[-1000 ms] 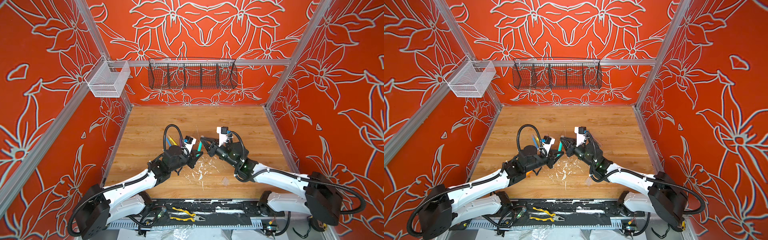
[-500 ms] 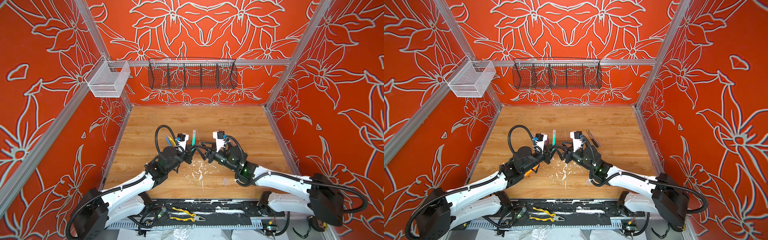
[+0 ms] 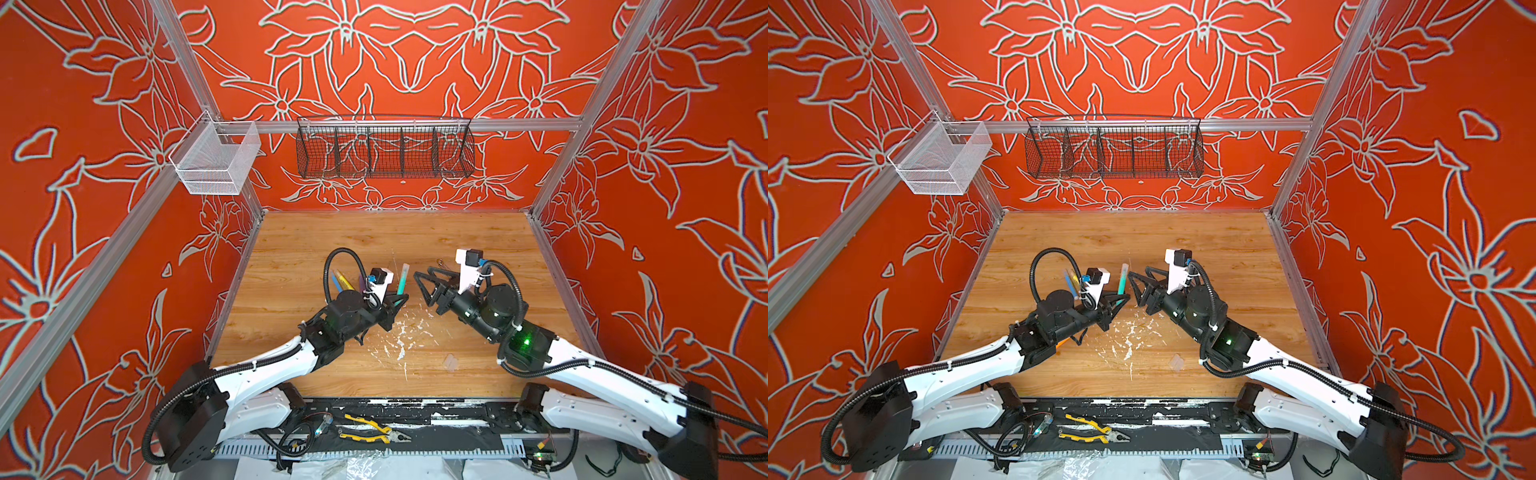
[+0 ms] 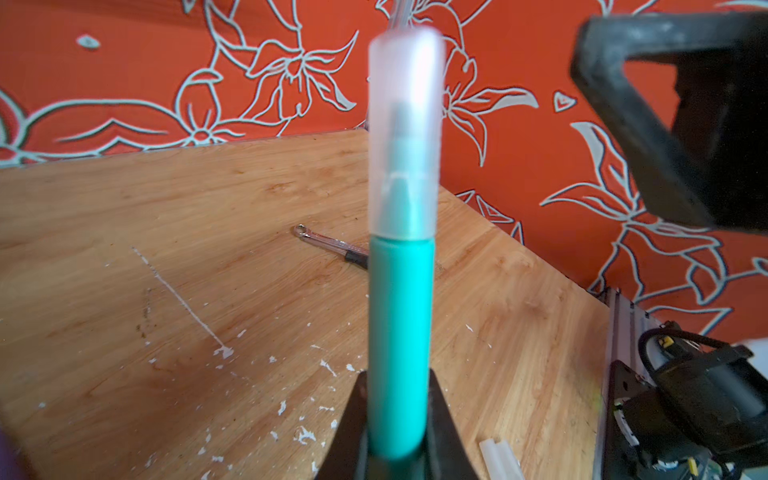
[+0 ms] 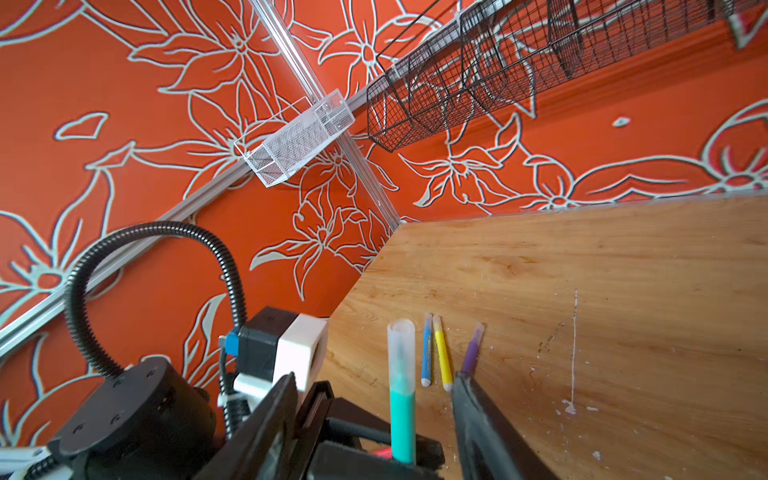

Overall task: Insert the pens into the pen caps
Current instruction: 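Press the cap down over the green marker with the right gripper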

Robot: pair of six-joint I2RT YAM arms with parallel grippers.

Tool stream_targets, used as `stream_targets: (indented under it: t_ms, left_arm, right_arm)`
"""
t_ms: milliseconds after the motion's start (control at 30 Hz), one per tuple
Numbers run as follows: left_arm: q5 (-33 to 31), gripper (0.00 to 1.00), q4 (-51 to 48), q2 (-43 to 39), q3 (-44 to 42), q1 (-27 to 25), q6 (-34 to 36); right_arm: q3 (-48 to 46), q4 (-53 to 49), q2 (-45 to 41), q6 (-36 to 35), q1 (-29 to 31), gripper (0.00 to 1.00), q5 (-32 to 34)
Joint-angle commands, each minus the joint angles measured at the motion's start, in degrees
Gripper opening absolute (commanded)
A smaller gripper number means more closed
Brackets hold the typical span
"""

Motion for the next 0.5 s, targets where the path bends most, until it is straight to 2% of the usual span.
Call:
stream_targets:
  t_ms: [0, 267, 467]
  left_arm:
    - [1.67, 0.00, 0.75, 0.53, 1.59, -1.35, 2.78]
    - [1.14, 0.00, -1.24, 0.95, 3.09, -4.69, 5.86]
    - [-0.39, 0.00, -1.58, 0.47, 2.94, -5.34, 6.63]
  right_arm:
    - [2.54, -7.03, 1.18, -0.59, -0.02, 0.62, 2.91]
    - [5.41, -9.17, 5.27, -0.45, -0.07, 0.59, 2.14]
    - [4.87, -8.60, 4.38, -1.21, -0.02, 0.51, 2.54]
